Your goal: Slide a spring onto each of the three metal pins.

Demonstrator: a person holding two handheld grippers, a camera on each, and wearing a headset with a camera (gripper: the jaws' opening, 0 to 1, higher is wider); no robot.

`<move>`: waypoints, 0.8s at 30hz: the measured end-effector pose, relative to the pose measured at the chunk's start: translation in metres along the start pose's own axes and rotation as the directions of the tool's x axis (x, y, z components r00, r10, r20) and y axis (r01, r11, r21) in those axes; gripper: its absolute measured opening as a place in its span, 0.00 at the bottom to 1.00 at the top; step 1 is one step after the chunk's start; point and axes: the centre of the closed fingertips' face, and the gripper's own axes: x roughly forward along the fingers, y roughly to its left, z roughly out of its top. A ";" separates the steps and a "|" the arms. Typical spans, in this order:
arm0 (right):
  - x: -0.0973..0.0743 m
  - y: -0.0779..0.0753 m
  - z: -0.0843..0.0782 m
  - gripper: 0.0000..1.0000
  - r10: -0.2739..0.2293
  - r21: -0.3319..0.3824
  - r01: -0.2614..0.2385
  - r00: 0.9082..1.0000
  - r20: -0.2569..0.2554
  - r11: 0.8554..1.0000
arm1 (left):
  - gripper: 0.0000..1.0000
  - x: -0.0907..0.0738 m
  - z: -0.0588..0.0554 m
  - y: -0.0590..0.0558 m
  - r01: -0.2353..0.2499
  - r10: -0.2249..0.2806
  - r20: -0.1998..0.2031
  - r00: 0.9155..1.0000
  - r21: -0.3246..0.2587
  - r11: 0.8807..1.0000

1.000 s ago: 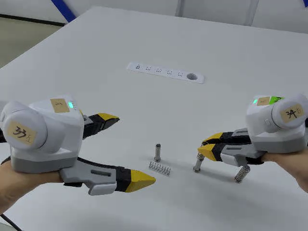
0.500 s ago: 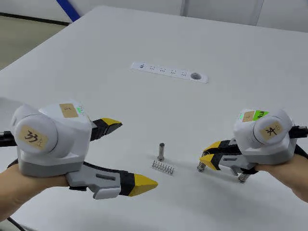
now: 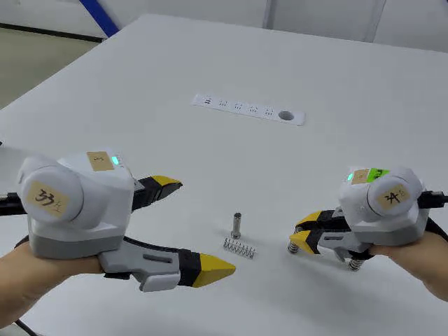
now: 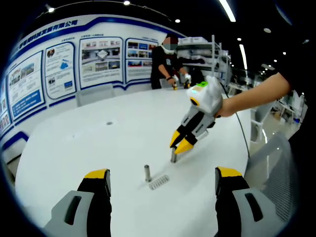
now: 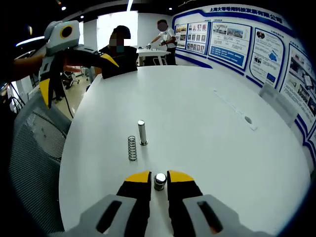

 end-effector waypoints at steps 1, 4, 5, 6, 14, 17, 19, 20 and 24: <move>-0.002 0.000 0.003 0.13 0.000 0.003 0.000 1.000 0.012 1.000 | 0.89 0.000 0.000 0.000 0.000 0.000 0.000 1.000 -0.001 1.000; -0.009 -0.002 0.008 0.14 -0.023 -0.006 0.023 0.999 0.026 1.000 | 0.89 -0.001 0.000 0.000 -0.003 0.003 -0.004 1.000 0.002 1.000; -0.012 -0.004 0.012 0.14 -0.035 -0.005 0.035 0.999 0.040 0.999 | 0.89 -0.001 0.000 -0.001 -0.002 0.002 -0.001 1.000 0.000 1.000; -0.015 -0.006 0.016 0.14 -0.047 -0.001 0.047 0.998 0.051 0.999 | 0.89 -0.002 0.001 -0.002 0.000 0.000 0.001 1.000 -0.003 1.000; -0.010 0.028 0.051 0.16 0.003 0.002 -0.003 0.990 0.141 1.000 | 0.89 -0.001 0.003 -0.003 0.002 -0.002 0.019 1.000 -0.017 1.000; 0.008 0.049 0.044 0.16 0.050 -0.051 -0.045 0.994 0.100 0.998 | 0.89 -0.002 0.001 -0.003 0.002 -0.002 0.016 1.000 -0.018 1.000; 0.017 0.056 0.041 0.16 0.068 -0.051 -0.064 0.994 0.088 0.997 | 0.89 -0.003 -0.001 -0.002 -0.001 0.001 0.012 1.000 -0.021 1.000; 0.023 0.060 0.039 0.16 0.079 -0.057 -0.075 0.994 0.071 0.996 | 0.89 -0.003 -0.002 -0.001 -0.002 0.003 0.009 1.000 -0.023 1.000; 0.039 0.061 0.031 0.16 0.058 -0.077 -0.055 0.998 0.035 0.996 | 0.89 -0.004 -0.002 0.004 -0.014 0.015 0.014 1.000 -0.035 0.999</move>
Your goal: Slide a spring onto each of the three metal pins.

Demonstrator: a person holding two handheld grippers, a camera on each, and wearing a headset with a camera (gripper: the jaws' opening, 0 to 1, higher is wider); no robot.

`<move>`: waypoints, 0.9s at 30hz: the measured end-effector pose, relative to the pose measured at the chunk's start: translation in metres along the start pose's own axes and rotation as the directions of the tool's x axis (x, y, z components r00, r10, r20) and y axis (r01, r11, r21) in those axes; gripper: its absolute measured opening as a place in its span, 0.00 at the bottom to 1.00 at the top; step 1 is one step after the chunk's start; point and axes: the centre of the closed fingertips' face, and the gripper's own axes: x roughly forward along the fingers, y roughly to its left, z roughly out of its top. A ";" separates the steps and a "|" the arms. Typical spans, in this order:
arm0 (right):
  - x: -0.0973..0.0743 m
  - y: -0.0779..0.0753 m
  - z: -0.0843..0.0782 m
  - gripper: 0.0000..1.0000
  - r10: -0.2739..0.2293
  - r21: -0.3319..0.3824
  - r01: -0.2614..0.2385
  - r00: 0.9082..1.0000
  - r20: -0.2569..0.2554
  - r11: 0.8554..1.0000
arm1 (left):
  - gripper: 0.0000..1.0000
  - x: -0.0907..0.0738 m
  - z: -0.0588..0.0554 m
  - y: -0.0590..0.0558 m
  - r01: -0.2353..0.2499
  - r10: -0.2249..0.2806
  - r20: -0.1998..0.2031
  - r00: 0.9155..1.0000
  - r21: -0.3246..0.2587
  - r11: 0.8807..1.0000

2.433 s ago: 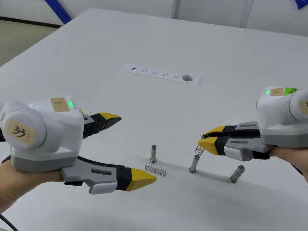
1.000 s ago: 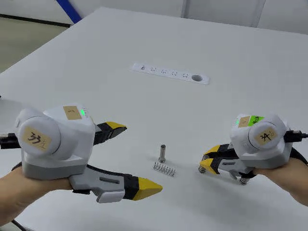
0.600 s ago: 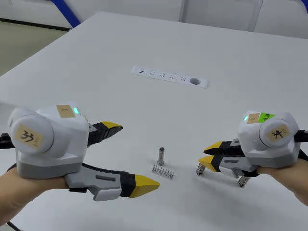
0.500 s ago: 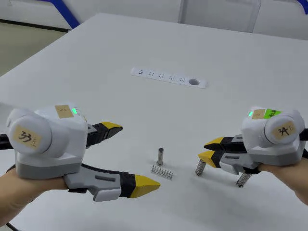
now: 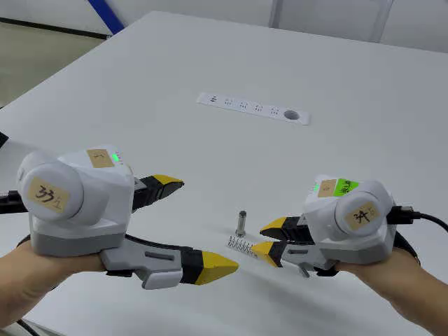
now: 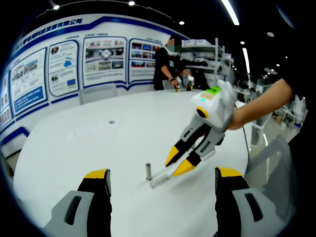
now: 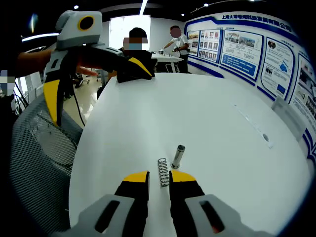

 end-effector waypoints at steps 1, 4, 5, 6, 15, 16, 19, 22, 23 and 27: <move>0.002 -0.001 -0.002 0.16 -0.007 -0.012 0.007 1.000 -0.010 1.000 | 0.89 0.000 0.000 0.001 -0.002 0.002 0.002 1.000 -0.003 1.000; 0.009 -0.004 -0.006 0.16 -0.006 0.004 0.006 1.000 -0.027 1.000 | 0.88 0.001 0.001 0.002 -0.005 0.006 0.008 1.000 -0.010 1.000; 0.011 -0.003 -0.007 0.16 -0.003 0.012 0.004 1.000 -0.031 1.000 | 0.89 0.001 0.000 0.002 -0.006 0.006 0.007 1.000 -0.009 1.000; 0.014 -0.003 -0.008 0.16 -0.003 0.009 0.003 0.999 -0.036 1.000 | 0.89 0.001 -0.002 0.003 -0.007 0.007 0.001 1.000 -0.008 1.000; 0.032 -0.010 -0.022 0.16 -0.018 0.031 0.022 0.995 -0.101 0.999 | 0.88 -0.010 -0.018 0.005 -0.018 0.017 -0.034 0.999 -0.011 1.000; 0.033 -0.010 -0.023 0.16 -0.016 0.034 0.019 0.994 -0.105 0.999 | 0.88 -0.010 -0.019 0.006 -0.020 0.020 -0.035 0.999 -0.014 1.000; 0.034 -0.008 -0.024 0.14 -0.010 0.023 0.012 0.994 -0.112 1.000 | 0.88 -0.012 -0.021 0.008 -0.028 0.027 -0.036 0.999 -0.022 0.999; 0.035 -0.007 -0.027 0.13 -0.001 0.030 0.004 0.993 -0.120 1.000 | 0.88 -0.012 -0.023 0.009 -0.033 0.032 -0.039 0.999 -0.026 0.999; 0.036 -0.008 -0.029 0.13 0.000 0.033 0.004 0.992 -0.129 0.999 | 0.88 -0.012 -0.023 0.009 -0.033 0.032 -0.039 0.999 -0.028 0.999; 0.037 -0.007 -0.032 0.13 0.010 0.053 -0.002 0.991 -0.135 0.999 | 0.88 -0.011 -0.023 0.007 -0.029 0.028 -0.040 0.999 -0.028 0.999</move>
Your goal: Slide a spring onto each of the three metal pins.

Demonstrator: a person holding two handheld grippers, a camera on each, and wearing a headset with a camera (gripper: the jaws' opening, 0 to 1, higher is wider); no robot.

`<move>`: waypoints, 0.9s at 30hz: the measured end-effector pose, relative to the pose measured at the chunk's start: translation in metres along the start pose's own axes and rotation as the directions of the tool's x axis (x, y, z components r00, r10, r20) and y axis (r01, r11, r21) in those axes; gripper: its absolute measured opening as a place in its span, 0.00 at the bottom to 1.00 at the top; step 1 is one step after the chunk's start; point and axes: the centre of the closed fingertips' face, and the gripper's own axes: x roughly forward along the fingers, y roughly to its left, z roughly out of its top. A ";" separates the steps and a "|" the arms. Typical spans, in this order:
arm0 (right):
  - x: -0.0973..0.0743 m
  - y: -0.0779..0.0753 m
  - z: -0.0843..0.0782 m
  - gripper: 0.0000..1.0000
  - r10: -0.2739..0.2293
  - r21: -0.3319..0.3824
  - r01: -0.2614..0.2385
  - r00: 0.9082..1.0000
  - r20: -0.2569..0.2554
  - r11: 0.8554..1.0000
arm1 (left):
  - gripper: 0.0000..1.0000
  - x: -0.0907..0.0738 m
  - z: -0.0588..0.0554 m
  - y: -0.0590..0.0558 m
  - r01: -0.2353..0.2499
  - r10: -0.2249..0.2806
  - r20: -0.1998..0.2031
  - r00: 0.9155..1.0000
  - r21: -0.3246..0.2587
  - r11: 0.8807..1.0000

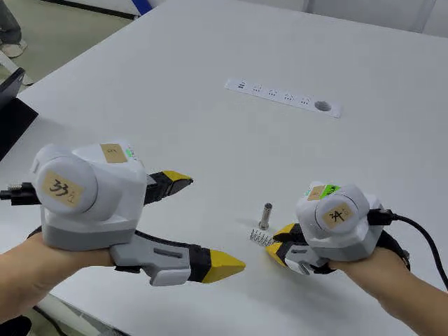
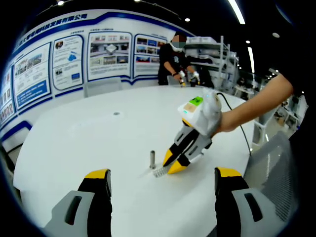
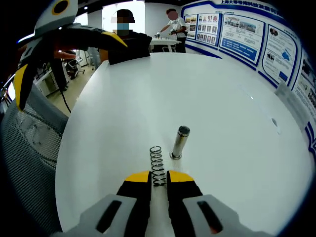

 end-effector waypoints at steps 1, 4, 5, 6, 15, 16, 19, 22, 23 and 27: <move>0.000 0.001 0.000 0.13 0.008 0.005 -0.008 1.000 -0.001 1.000 | 0.88 0.000 0.000 0.000 0.001 -0.001 -0.001 1.000 0.002 1.000; 0.000 0.002 0.000 0.12 0.011 0.018 -0.011 1.000 0.001 1.000 | 0.88 0.000 0.001 -0.001 0.002 -0.002 -0.002 1.000 0.004 1.000; 0.000 0.002 0.000 0.11 0.012 0.020 -0.012 1.000 0.000 1.000 | 0.88 0.000 0.001 -0.001 0.003 -0.003 -0.003 1.000 0.005 1.000; 0.000 0.003 0.000 0.11 0.019 0.018 -0.019 1.000 -0.003 1.000 | 0.88 0.000 0.002 -0.002 0.004 -0.004 -0.005 1.000 0.009 1.000; -0.017 0.013 0.013 0.10 0.052 0.010 -0.052 0.998 0.041 0.999 | 0.85 0.001 0.000 -0.016 0.030 -0.029 -0.031 0.999 0.043 0.999; -0.023 0.017 0.017 0.10 0.062 -0.005 -0.061 0.997 0.050 0.998 | 0.84 0.002 -0.002 -0.018 0.037 -0.035 -0.038 0.999 0.047 0.998; -0.043 0.029 0.030 0.10 0.117 -0.073 -0.112 0.990 0.073 0.991 | 0.78 0.009 -0.010 -0.026 0.069 -0.067 -0.049 0.997 0.044 0.997; -0.067 0.038 0.039 0.10 0.152 -0.147 -0.140 0.985 0.079 0.979 | 0.72 0.017 -0.012 -0.035 0.101 -0.095 -0.067 0.993 0.084 0.991; -0.077 0.041 0.042 0.10 0.165 -0.171 -0.149 0.983 0.080 0.974 | 0.70 0.020 -0.007 -0.040 0.115 -0.109 -0.056 0.992 0.106 0.988; -0.105 0.051 0.045 0.10 0.182 -0.304 -0.161 0.982 0.042 0.939 | 0.57 0.023 0.017 -0.053 0.167 -0.169 0.002 0.986 0.123 0.978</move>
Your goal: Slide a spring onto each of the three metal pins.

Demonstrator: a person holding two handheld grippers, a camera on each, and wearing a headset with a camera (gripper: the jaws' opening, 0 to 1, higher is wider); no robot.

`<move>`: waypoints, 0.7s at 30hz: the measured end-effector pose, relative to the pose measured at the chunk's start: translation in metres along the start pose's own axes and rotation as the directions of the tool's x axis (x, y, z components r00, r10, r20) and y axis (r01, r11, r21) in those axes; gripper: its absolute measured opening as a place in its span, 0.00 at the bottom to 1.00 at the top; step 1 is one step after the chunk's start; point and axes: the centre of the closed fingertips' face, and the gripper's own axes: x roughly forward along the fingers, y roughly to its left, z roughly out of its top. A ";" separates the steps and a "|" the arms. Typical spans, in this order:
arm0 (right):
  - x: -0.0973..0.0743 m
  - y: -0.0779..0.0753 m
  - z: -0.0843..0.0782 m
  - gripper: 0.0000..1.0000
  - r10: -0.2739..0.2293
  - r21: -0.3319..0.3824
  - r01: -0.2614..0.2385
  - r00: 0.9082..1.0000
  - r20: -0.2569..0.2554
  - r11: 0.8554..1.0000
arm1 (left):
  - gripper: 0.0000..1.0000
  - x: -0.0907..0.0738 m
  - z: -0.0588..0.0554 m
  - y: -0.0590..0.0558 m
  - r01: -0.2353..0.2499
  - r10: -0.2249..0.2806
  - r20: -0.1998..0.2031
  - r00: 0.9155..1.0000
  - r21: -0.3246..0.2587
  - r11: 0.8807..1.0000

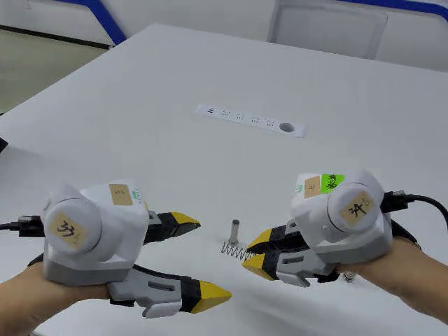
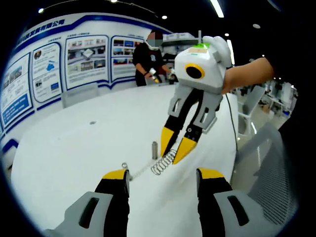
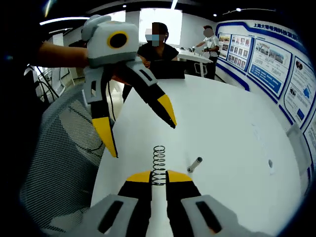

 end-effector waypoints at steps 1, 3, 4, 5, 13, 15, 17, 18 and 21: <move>-0.006 0.005 0.003 0.10 0.008 0.009 -0.008 1.000 0.007 1.000 | 0.52 0.001 0.007 -0.001 0.004 -0.004 0.011 1.000 0.014 1.000; -0.012 0.010 0.005 0.10 0.021 -0.015 -0.021 1.000 0.006 1.000 | 0.49 0.002 0.015 -0.003 0.012 -0.013 0.019 1.000 0.035 0.999; -0.015 0.012 0.006 0.10 0.019 -0.025 -0.019 1.000 0.006 1.000 | 0.48 0.003 0.019 -0.005 0.016 -0.017 0.018 1.000 0.045 0.999; -0.017 0.013 0.006 0.10 0.020 -0.028 -0.020 1.000 0.006 0.999 | 0.48 0.004 0.020 -0.005 0.019 -0.020 0.013 1.000 0.057 0.998; -0.027 0.024 0.011 0.10 0.028 -0.046 -0.027 1.000 0.013 0.999 | 0.42 0.011 0.017 -0.022 0.074 -0.068 -0.046 0.997 0.139 0.988; -0.030 0.026 0.013 0.10 0.030 -0.053 -0.029 0.999 0.014 0.998 | 0.39 0.012 0.016 -0.025 0.083 -0.074 -0.058 0.996 0.153 0.985; -0.032 0.028 0.016 0.10 0.035 -0.055 -0.034 0.999 0.018 0.998 | 0.35 0.012 0.016 -0.029 0.101 -0.092 -0.062 0.994 0.153 0.983; -0.033 0.029 0.017 0.10 0.035 -0.055 -0.034 0.999 0.021 0.998 | 0.33 0.012 0.016 -0.031 0.107 -0.099 -0.061 0.993 0.152 0.983; -0.034 0.029 0.018 0.10 0.027 -0.083 -0.026 1.000 0.007 0.996 | 0.24 0.013 0.020 -0.035 0.120 -0.114 -0.050 0.992 0.157 0.980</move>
